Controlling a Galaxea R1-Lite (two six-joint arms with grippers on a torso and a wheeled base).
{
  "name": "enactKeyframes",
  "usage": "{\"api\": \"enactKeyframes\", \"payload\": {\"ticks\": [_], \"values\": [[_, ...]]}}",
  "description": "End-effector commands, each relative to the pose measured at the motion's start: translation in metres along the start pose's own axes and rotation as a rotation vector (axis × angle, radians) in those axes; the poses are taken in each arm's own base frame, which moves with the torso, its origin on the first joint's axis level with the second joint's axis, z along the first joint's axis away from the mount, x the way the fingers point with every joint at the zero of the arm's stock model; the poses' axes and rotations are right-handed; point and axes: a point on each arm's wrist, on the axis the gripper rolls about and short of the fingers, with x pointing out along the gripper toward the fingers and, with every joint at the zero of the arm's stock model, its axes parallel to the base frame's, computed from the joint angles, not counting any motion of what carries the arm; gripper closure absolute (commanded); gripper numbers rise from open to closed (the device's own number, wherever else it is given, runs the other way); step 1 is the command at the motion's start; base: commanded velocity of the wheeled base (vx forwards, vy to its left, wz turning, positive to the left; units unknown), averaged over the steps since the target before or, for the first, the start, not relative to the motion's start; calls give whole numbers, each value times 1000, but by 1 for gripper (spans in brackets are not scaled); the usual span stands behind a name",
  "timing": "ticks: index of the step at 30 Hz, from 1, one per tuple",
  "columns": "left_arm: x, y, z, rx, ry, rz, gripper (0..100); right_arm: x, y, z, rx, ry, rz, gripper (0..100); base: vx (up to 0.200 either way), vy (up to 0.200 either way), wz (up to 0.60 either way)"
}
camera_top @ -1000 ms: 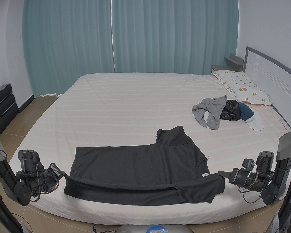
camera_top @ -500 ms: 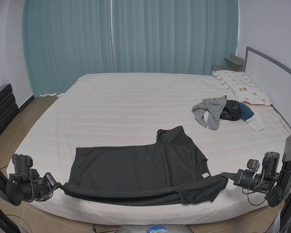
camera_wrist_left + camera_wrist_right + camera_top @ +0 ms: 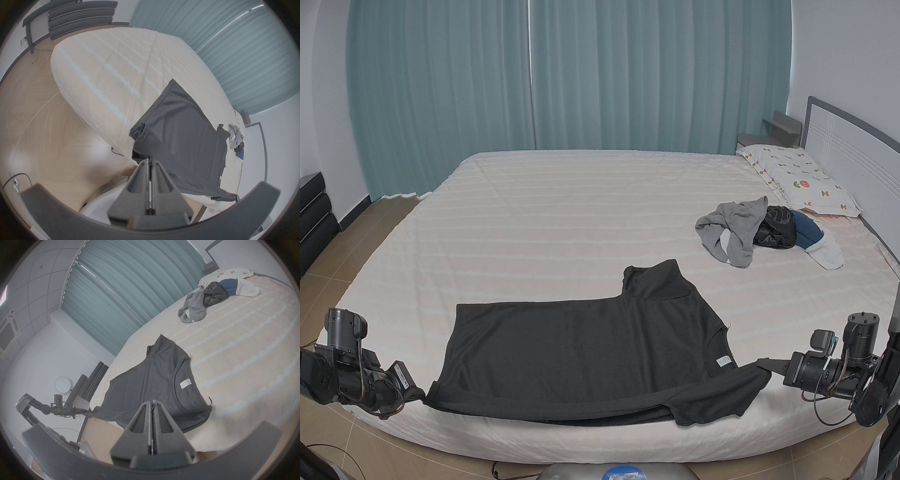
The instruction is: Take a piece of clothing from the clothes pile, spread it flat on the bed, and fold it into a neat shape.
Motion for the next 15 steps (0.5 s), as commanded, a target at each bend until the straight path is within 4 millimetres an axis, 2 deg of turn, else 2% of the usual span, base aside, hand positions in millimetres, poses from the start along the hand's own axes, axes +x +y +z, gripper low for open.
{"api": "enactKeyframes", "payload": {"ticks": [1, 9, 13, 15], "values": [[-5, -7, 12, 7, -13, -1, 100, -7, 4, -4, -34, 25, -1, 100, 0, 0, 0], [-4, -9, 17, 39, 9, 19, 100, -7, 1, -7, -102, 62, -20, 100, 0, 0, 0], [6, -11, 24, 29, 36, 35, 100, -2, 0, -2, -106, 46, -15, 100, 0, 0, 0], [16, -13, 33, 17, 47, 44, 100, 6, -2, 3, -102, 39, -12, 100, 0, 0, 0]]}}
